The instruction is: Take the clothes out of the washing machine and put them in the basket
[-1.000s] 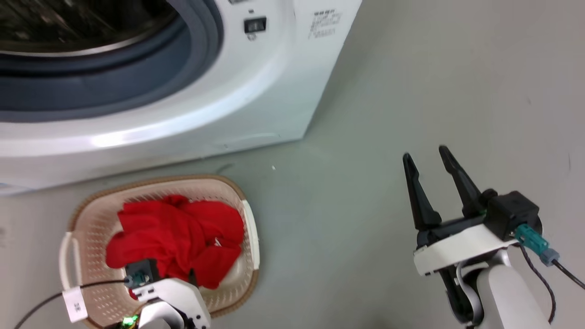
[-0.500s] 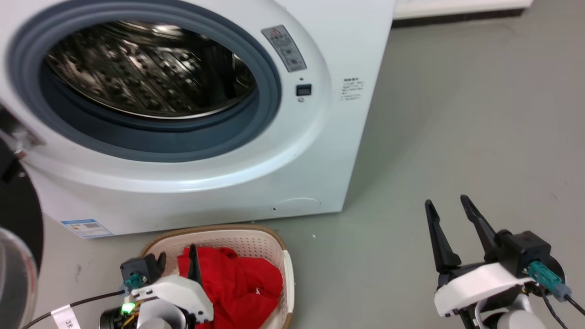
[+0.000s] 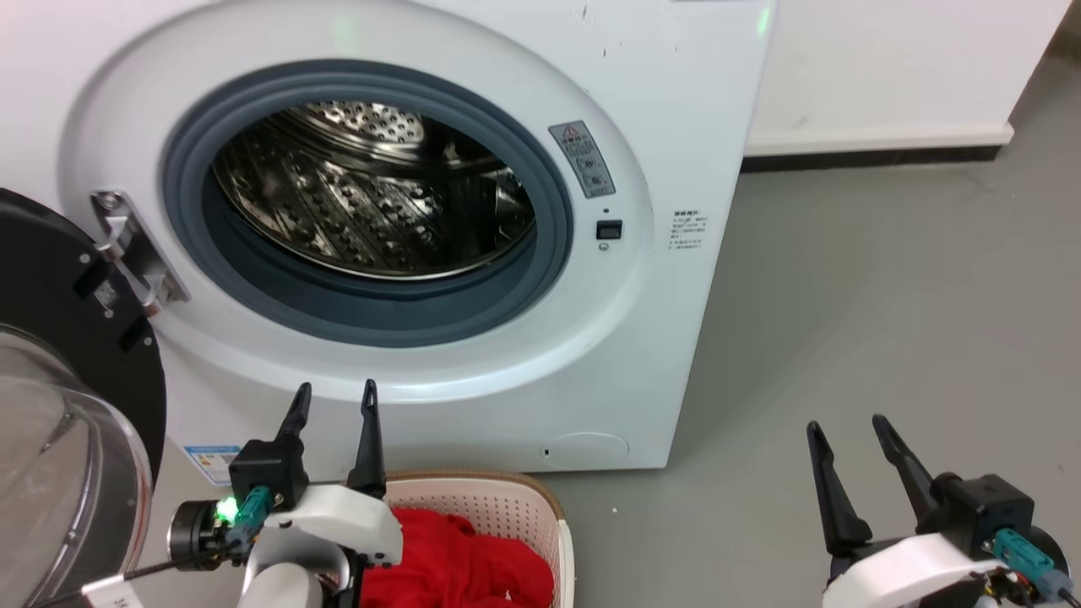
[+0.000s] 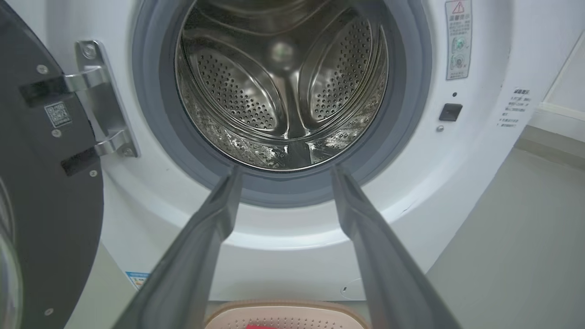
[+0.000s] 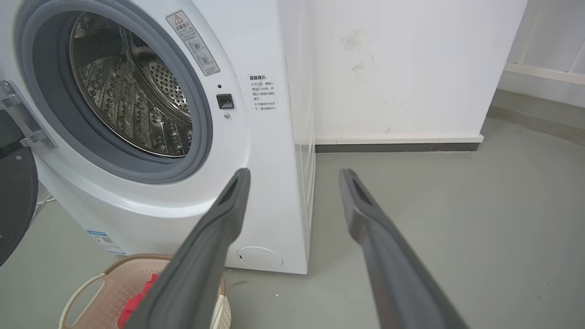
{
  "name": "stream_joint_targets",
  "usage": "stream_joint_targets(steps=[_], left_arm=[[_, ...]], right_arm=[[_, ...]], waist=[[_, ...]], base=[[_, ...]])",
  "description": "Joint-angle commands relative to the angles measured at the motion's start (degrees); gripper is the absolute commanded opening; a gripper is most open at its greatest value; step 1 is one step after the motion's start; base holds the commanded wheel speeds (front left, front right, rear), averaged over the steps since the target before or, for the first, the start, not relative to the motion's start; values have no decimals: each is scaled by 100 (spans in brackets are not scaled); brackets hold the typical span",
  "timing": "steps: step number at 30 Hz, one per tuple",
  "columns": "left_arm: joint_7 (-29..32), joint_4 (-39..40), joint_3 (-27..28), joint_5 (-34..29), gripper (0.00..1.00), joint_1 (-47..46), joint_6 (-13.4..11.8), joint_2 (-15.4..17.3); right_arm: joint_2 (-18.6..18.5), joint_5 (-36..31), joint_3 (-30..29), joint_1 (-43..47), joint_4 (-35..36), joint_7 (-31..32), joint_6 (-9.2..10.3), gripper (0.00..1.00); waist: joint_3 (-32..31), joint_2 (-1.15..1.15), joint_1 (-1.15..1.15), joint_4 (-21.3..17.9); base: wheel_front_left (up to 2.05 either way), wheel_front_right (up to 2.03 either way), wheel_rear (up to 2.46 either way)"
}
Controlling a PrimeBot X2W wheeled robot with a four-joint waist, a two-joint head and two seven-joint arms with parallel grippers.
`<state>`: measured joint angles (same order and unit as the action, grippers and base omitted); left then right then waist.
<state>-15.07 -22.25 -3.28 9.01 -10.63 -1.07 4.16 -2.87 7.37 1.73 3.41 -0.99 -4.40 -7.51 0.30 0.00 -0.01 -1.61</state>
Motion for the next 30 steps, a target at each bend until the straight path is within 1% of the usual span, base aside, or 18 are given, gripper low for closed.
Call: stream_joint_targets(steps=[1,5,6,7,9,17,22,30], left_arm=[[-13,173,-37,-85,100,125,-43,63],[50,712,-83,-243,100,387,-123,231],[50,712,-83,-243,100,387,-123,231],[162,1016,-81,-294,100,529,-176,297],[300,1308,-49,-315,100,689,-213,384],[731,2088,79,-192,100,1264,-343,462],[867,2272,131,-89,100,1516,-402,440],[921,2271,111,18,100,1480,-406,434]], right_arm=[[-1,-51,-14,101,52,21,4,100],[-1,-78,-55,232,137,72,4,100],[-1,-78,-55,232,137,72,4,100],[0,-120,-62,275,191,97,4,100],[-1,-149,-76,300,248,116,4,100],[-1,-190,-96,432,415,178,4,100],[-1,-189,-112,515,485,217,4,100],[-1,-170,-85,479,520,224,4,100]], waist=[[-97,0,1,52],[-195,0,1,93],[-195,0,1,93],[-234,0,1,108],[-266,0,1,118],[-332,0,1,120],[-323,0,1,120],[-290,0,1,76]], base=[[0,0,0],[0,0,0],[0,0,0],[0,0,0],[0,0,0],[0,0,0],[0,0,0],[0,0,0]])
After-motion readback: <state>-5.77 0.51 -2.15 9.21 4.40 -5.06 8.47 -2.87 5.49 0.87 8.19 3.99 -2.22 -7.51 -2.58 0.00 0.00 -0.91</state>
